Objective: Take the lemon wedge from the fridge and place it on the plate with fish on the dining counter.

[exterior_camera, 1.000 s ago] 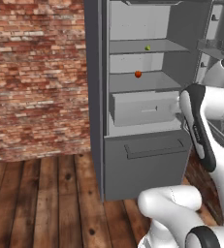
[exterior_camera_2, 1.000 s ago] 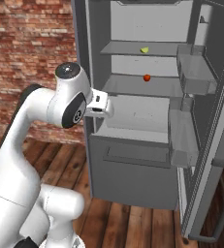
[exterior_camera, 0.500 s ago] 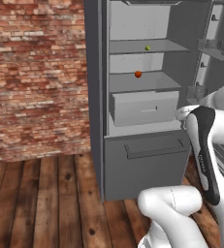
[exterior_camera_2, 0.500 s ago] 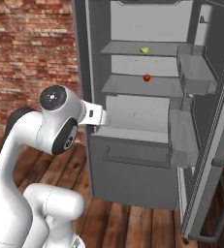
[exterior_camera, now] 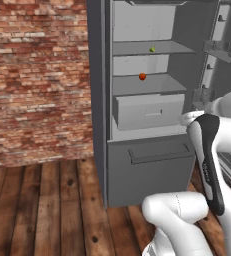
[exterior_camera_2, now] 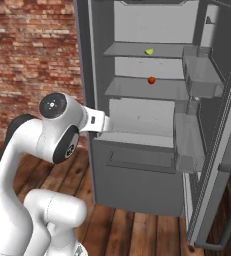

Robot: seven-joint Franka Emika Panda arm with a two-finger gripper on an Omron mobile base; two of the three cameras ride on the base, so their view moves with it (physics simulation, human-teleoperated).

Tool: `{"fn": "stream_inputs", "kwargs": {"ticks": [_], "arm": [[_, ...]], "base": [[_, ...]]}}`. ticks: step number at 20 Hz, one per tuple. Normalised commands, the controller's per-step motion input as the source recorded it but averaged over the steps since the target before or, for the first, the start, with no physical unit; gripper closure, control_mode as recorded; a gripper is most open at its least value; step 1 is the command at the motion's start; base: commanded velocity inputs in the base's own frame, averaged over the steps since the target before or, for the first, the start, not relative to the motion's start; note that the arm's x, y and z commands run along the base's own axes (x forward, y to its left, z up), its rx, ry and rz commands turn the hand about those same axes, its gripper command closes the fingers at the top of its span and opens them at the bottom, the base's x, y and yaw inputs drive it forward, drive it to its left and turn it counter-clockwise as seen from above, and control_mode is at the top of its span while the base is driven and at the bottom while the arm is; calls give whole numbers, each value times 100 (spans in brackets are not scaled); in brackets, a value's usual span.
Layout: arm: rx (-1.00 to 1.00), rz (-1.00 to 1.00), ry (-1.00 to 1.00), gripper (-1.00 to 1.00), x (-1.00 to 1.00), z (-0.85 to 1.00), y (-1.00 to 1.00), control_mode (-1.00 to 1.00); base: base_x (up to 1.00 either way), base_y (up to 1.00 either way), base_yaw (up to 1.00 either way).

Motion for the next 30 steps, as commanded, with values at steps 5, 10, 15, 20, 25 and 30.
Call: {"fn": "stream_inputs", "kwargs": {"ticks": [5,10,15,20,25,30], "arm": [[0,-6,0,-100,0,0,-25,-100],[0,0,0,-100,0,0,0,100],[0,0,0,-100,0,0,0,100],[0,0,0,-100,0,0,0,100],[0,0,0,-100,0,0,0,100],[0,0,0,-100,0,0,0,100]], "base": [[0,0,0],[52,-44,-11],[100,1,-22],[98,6,-21],[90,13,-17],[73,7,-9]]}}
